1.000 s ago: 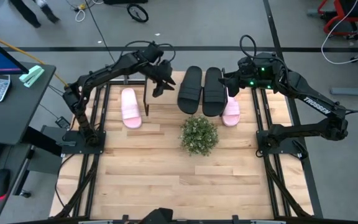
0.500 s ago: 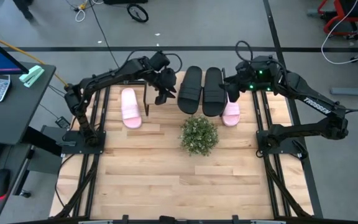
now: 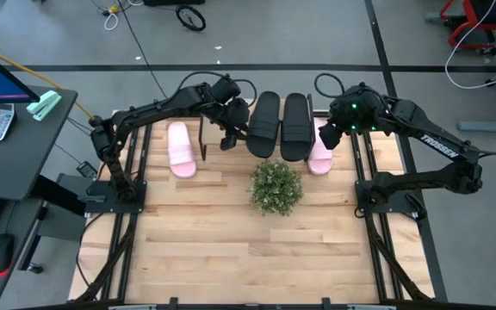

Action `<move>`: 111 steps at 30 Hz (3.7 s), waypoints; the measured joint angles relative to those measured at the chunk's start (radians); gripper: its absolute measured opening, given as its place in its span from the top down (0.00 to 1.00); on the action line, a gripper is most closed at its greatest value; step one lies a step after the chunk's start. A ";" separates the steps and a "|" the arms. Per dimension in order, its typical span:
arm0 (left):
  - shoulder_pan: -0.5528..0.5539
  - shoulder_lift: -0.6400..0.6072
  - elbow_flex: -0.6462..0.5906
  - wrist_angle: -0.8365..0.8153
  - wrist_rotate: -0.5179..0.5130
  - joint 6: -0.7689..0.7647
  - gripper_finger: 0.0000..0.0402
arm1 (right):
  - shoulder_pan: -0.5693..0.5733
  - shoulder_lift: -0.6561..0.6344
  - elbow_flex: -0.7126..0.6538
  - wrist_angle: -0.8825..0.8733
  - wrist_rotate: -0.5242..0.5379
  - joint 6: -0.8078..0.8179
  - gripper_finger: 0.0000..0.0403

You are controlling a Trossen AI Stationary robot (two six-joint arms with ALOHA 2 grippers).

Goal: Pick and place slides into the shelf
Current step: Put the black slipper on the shelf, then put the left pink slipper on the shelf

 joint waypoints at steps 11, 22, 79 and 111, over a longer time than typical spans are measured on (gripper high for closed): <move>0.001 0.000 0.000 -0.029 -0.125 0.000 0.66 | 0.000 0.000 0.000 0.000 0.000 0.009 0.46; -0.006 0.000 0.000 -0.025 -0.129 0.030 0.63 | 0.000 0.000 0.000 0.000 0.000 0.027 0.46; -0.071 -0.005 0.001 -0.059 -0.240 -0.018 0.59 | 0.049 0.000 0.000 0.004 0.000 0.076 0.46; 0.036 -0.161 0.003 -0.343 -0.243 -0.110 0.62 | -0.118 0.000 -0.120 -0.004 -0.065 0.193 0.46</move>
